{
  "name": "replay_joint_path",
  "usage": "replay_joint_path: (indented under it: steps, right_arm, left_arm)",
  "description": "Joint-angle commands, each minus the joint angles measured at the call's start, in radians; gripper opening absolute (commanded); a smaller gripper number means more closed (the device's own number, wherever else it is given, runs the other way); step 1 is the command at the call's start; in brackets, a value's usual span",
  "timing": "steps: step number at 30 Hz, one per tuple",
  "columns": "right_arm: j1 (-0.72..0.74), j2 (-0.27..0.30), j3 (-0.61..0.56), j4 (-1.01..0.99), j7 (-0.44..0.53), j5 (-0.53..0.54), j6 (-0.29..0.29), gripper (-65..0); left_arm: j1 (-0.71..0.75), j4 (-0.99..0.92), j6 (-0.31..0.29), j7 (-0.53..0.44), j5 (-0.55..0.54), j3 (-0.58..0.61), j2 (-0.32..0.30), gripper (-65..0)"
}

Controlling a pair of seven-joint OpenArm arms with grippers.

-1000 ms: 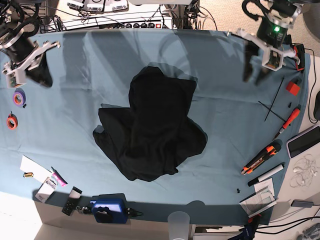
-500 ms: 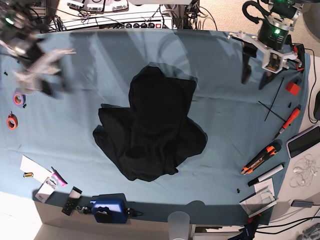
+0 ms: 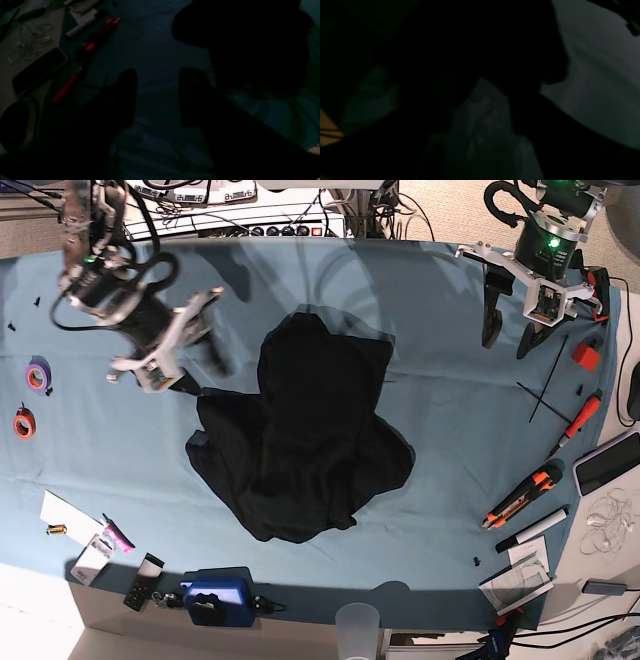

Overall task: Layout the t-shirt on the table in an organized manner, then fold the t-shirt properly
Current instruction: 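Move the right gripper over the crumpled black t-shirt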

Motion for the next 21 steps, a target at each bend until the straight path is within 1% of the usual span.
replay_joint_path:
  steps: [1,4,8,11,13,14,18,21]
  right_arm:
    - [0.006,0.013,-0.004,0.014,0.034,-0.011,0.002,-28.9]
    - [0.006,0.01,-0.037,0.014,0.047,-0.079,-0.003,-28.9]
    - [0.009,0.011,-0.1,0.014,0.028,-0.164,-0.002,-28.9]
    - [0.016,0.011,-0.158,0.014,0.034,-0.214,0.002,-28.9]
    - [0.037,0.011,-0.21,0.014,0.034,-0.269,0.001,-28.9]
    - [0.051,0.011,-0.238,0.014,0.034,-0.304,-0.003,-28.9]
    - [0.121,0.011,-0.346,0.014,0.043,-0.43,-0.051,-28.9]
    - [0.163,0.011,-0.413,0.013,0.013,-0.483,-0.079,-28.9]
  left_arm:
    - [0.008,0.016,0.003,-0.025,-0.007,-0.003,-0.005,-36.4]
    - [0.008,0.016,0.003,-0.025,-0.007,-0.003,-0.005,-36.4]
    - [0.006,0.016,0.002,-0.025,-0.008,-0.003,-0.005,-36.4]
    - [0.006,0.016,0.002,-0.025,-0.008,-0.003,-0.005,-36.4]
    - [0.005,0.016,0.003,-0.025,-0.008,-0.003,-0.005,-36.4]
    - [0.006,0.016,0.002,-0.026,-0.008,-0.003,-0.005,-36.4]
    - [0.006,0.016,0.003,-0.025,-0.008,-0.003,-0.005,-36.4]
    - [0.006,0.016,0.003,-0.025,-0.008,-0.003,-0.005,-36.4]
